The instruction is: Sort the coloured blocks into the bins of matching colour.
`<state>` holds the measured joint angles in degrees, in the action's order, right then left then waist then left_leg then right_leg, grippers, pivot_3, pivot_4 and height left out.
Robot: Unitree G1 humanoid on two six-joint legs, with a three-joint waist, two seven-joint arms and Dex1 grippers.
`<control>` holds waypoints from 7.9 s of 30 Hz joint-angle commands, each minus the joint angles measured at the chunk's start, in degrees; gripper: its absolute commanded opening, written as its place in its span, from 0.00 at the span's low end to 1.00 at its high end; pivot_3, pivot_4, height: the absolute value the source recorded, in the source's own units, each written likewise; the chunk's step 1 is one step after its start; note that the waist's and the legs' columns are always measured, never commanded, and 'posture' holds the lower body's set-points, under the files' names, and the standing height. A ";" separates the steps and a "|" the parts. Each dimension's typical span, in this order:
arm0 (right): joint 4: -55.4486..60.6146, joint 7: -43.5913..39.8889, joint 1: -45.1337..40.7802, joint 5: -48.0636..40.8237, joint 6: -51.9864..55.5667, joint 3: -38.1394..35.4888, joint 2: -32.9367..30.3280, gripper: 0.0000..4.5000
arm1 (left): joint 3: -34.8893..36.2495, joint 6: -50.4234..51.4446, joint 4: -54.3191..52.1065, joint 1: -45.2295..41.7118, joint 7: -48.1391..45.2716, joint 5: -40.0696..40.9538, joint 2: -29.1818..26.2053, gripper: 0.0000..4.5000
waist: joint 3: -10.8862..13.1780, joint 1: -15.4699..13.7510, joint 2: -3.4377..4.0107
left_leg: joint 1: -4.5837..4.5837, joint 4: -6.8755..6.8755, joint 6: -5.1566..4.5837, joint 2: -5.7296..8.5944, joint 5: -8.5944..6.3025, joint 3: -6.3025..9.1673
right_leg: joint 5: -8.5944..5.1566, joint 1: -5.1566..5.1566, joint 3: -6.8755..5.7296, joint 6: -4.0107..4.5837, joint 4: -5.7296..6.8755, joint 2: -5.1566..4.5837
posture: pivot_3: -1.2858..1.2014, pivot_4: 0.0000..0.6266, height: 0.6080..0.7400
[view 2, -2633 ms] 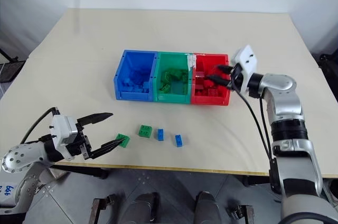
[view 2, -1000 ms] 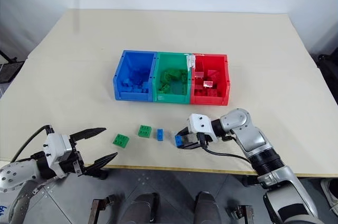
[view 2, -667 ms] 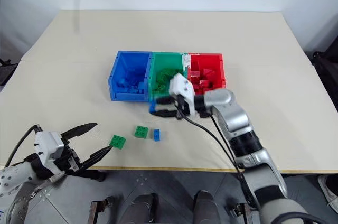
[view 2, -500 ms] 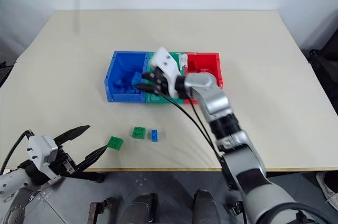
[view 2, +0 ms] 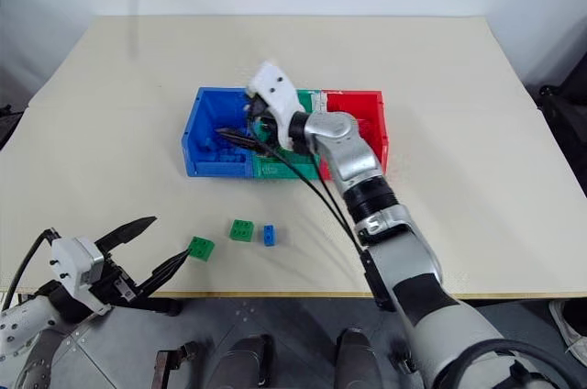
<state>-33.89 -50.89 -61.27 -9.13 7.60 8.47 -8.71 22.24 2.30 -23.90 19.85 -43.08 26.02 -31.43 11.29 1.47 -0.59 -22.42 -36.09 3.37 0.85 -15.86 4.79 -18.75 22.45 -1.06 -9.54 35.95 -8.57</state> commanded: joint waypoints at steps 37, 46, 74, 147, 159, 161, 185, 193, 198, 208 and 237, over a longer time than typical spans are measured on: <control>41.05 -24.29 55.17 -16.72 -5.64 -20.81 -40.44 0.99 | -39.02 20.73 10.05 -43.89 -13.10 -20.64 -8.47 1.00 | 0.02 -2.67 0.00 | 0.10 -0.50 -0.30 -0.05 -0.22 -0.74 | 0.17 -0.08 0.51 -0.25 -0.15 0.03 | 0.52 0.24 1.00; 47.95 -20.94 62.10 -17.99 -3.10 -24.33 -40.57 1.00 | -43.30 27.22 11.60 -48.48 -11.16 -23.80 -4.27 0.66 | 0.03 -2.78 -0.01 | 0.07 -0.72 -0.34 -0.05 -0.24 -0.75 | 0.16 -0.10 0.53 -0.25 -0.16 0.04 | 0.52 0.24 1.00; 59.81 -1.25 65.85 -25.03 1.11 -29.42 -30.21 1.00 | -10.51 14.93 27.50 -53.29 -2.17 -7.44 -1.45 0.32 | 0.07 -2.88 -0.10 | 0.05 -0.98 -0.36 -0.05 -0.27 -0.72 | 0.18 -0.12 0.53 -0.28 -0.05 0.04 | 0.52 0.24 1.00; 64.12 -3.63 71.39 -24.20 3.92 -23.45 -32.38 1.00 | -32.26 3.42 36.40 -61.21 -25.60 -16.26 0.35 0.33 | 0.09 -2.99 -0.24 | -0.04 -1.25 -0.48 -0.03 -0.48 -0.79 | 0.23 -0.14 0.56 -0.37 0.04 0.05 | 0.52 0.24 1.00; 65.62 9.47 70.85 -20.45 -1.41 -26.89 -22.15 1.00 | -28.79 -5.08 68.43 -84.38 -7.80 -21.89 13.75 0.50 | 0.06 -1.80 -0.37 | -0.01 -0.99 -0.46 0.03 -0.47 -0.81 | 0.27 -0.07 0.54 -0.44 0.01 0.03 | 0.52 0.24 1.00; 65.86 9.48 70.47 -20.52 -1.09 -26.67 -22.54 1.00 | -28.64 -6.40 69.30 -84.01 -7.90 -22.20 13.27 0.61 | 0.06 -1.51 -0.37 | -0.05 -1.00 -0.46 0.04 -0.47 -0.81 | 0.27 -0.05 0.54 -0.44 0.01 0.02 | 0.52 0.24 1.00; 42.43 -24.19 43.90 -20.45 -2.13 -8.73 -33.46 1.00 | 11.61 6.69 12.88 -11.58 -12.58 -0.60 -11.95 0.99 | 0.06 -1.75 -0.38 | 0.07 -1.16 -0.61 -0.10 -0.66 -0.81 | 0.23 -0.16 0.59 -0.35 -0.12 0.03 | 0.52 0.24 1.00; 37.98 -27.20 41.03 -19.54 -3.41 -7.51 -32.57 1.00 | 5.95 16.16 -1.46 -7.30 -6.91 0.56 -11.57 0.99 | 0.06 -2.29 -0.38 | 0.10 -1.18 -0.74 -0.09 -0.75 -0.83 | 0.23 -0.15 0.62 -0.32 -0.10 0.02 | 0.52 0.24 1.00; 37.82 -27.41 42.37 -19.40 -3.29 -8.71 -33.46 1.00 | -0.86 37.76 -10.63 -9.38 1.64 4.76 -14.37 0.99 | 0.06 -1.59 -0.37 | 0.10 -1.11 -0.68 -0.11 -0.74 -0.85 | 0.22 -0.10 0.64 -0.30 -0.01 0.05 | 0.52 0.24 1.00; 39.90 -26.21 42.86 -19.49 -3.11 -7.54 -31.74 1.00 | -10.99 57.05 -16.51 -18.15 19.94 3.26 -7.30 0.99 | 0.05 -1.31 -0.35 | 0.10 -1.08 -0.52 -0.12 -0.66 -0.87 | 0.21 -0.04 0.68 -0.29 0.01 0.08 | 0.52 0.24 1.00; 54.46 0.10 61.96 -16.35 -4.34 -23.86 -26.13 1.00 | -31.63 4.44 50.08 -74.50 -2.97 -15.84 8.72 0.33 | 0.06 -3.50 -0.45 | -0.06 -1.32 -0.46 0.01 -0.61 -0.89 | 0.27 -0.09 0.58 -0.40 -0.14 0.05 | 0.52 0.24 1.00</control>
<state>17.21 -53.35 -0.66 -25.53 3.88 -12.57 -35.17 -9.17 11.91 19.75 -52.33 -46.76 12.61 -23.83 11.36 -2.03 -1.05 -22.48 -37.38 2.86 0.88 -16.50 3.88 -18.45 22.32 -0.46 -10.01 35.87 -8.54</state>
